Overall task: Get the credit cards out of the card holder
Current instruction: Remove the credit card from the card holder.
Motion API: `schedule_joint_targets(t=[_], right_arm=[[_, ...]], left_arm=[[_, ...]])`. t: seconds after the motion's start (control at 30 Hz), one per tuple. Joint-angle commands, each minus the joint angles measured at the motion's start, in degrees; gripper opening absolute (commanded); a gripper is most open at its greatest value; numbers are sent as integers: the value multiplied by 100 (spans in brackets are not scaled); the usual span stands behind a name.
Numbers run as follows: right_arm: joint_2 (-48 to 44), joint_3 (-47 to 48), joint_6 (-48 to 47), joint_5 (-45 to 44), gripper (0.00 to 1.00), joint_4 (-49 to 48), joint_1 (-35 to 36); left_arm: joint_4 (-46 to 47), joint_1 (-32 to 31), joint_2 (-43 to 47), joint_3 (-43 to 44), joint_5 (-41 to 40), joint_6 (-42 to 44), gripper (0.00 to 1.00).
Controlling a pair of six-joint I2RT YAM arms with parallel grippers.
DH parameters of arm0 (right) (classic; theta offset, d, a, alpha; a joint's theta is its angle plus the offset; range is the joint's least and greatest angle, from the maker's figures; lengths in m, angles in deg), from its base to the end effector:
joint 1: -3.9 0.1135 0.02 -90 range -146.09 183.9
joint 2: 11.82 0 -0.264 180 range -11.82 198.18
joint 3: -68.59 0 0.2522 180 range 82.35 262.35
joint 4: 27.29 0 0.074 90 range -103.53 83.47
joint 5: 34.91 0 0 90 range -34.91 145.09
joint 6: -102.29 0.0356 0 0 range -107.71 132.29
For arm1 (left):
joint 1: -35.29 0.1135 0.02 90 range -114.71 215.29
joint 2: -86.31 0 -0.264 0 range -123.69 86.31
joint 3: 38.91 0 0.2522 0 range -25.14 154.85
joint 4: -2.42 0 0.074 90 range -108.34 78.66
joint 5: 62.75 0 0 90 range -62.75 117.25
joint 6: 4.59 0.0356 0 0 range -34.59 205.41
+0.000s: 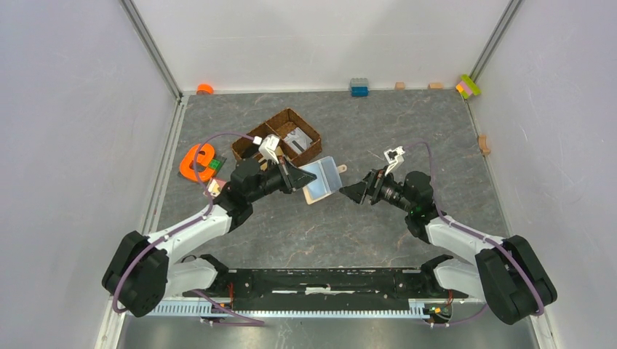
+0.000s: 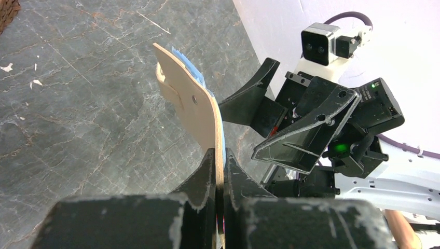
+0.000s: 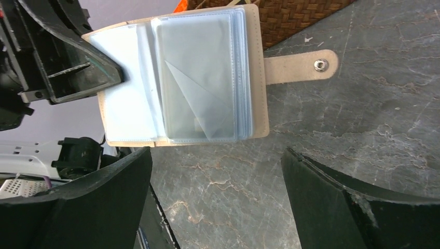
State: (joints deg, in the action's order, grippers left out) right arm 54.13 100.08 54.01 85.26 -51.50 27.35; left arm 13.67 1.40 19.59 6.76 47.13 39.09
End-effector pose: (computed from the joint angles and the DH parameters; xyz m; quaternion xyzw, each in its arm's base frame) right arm 0.1979 0.1053 0.1932 -0.0471 0.7581 0.5017 0.4140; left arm 0.2065 -0.1533 0.2471 0.0290 0.7610 -0.5097 0.4002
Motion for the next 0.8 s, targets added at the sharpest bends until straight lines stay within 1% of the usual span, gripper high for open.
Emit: schedule_joint_targets(t=[0.0,0.17,0.27,0.33,0.43,0.6,0.67,0.77], right_arm=[[29,-85,178,272,98,-632,-33],[249,-154,495,588,98,-1165,-33],[262,-176,521,450,98,-997,-63],[277,-236,658,431,98,-1112,-109],[401,-400,1161,530,98,-1599,-207],[567,-787,2065,616,98,-3037,-349],[632,-801,2264,713,98,-3311,-353],[787,-820,2555,807,98,-3763,-358]], left_arm=[[888,-30,-26,-87,367,-143,2],[1323,-35,-149,-140,675,-292,2],[1671,-30,-200,-185,850,-453,2],[1734,-30,-129,-202,894,-465,2],[1871,-30,-6,-303,882,-465,2],[2147,-30,-31,-351,983,-588,2],[2388,-30,-155,-351,1142,-725,2],[3005,-37,-445,-334,1492,-1102,2]])
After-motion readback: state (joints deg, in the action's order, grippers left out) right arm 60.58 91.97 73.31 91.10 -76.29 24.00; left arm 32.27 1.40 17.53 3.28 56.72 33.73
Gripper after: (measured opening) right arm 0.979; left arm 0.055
